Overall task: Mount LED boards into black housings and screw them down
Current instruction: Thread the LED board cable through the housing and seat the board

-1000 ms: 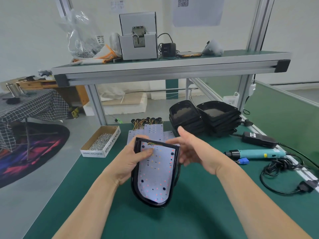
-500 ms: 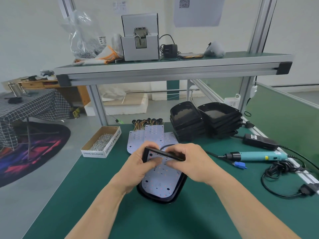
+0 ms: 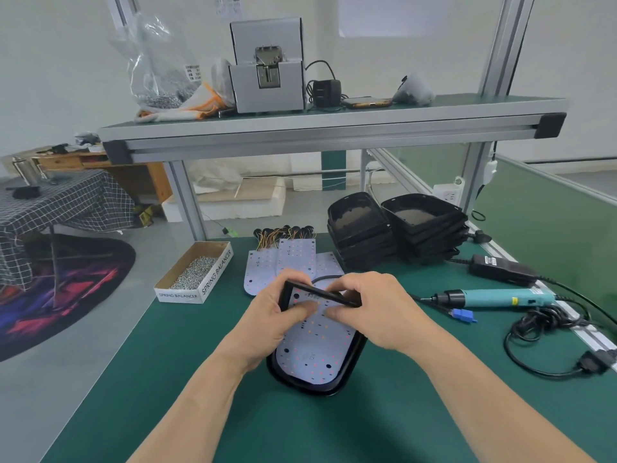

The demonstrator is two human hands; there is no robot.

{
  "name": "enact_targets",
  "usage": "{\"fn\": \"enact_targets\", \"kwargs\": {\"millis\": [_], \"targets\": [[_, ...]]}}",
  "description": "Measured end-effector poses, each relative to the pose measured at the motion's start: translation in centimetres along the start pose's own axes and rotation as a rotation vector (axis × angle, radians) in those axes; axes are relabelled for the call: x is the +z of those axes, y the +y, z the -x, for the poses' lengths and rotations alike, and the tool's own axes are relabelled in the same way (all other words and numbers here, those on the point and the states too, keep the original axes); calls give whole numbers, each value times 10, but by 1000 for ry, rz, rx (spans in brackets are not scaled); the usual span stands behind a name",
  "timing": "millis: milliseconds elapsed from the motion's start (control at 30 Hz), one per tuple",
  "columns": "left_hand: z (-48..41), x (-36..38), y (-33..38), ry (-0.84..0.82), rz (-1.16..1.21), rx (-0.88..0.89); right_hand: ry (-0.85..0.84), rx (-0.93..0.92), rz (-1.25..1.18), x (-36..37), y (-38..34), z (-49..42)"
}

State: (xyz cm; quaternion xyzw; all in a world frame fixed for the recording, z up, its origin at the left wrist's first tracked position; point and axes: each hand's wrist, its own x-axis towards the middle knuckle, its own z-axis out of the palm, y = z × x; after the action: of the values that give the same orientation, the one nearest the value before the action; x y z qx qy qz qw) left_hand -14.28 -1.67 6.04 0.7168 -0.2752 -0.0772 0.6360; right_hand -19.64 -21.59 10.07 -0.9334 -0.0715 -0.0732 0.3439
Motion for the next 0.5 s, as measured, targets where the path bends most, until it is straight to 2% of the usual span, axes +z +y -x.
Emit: {"fn": "enact_targets", "kwargs": {"millis": [300,400,500], "targets": [[-2,8,2,79,105,-31,27,-64,133,0,-2,-6],[-3,9,3,97,172,-63,17,-30,30,-1,-1,-9],[-2,12,3,116,295,-74,59,91,-223,-1,2,-12]]}}
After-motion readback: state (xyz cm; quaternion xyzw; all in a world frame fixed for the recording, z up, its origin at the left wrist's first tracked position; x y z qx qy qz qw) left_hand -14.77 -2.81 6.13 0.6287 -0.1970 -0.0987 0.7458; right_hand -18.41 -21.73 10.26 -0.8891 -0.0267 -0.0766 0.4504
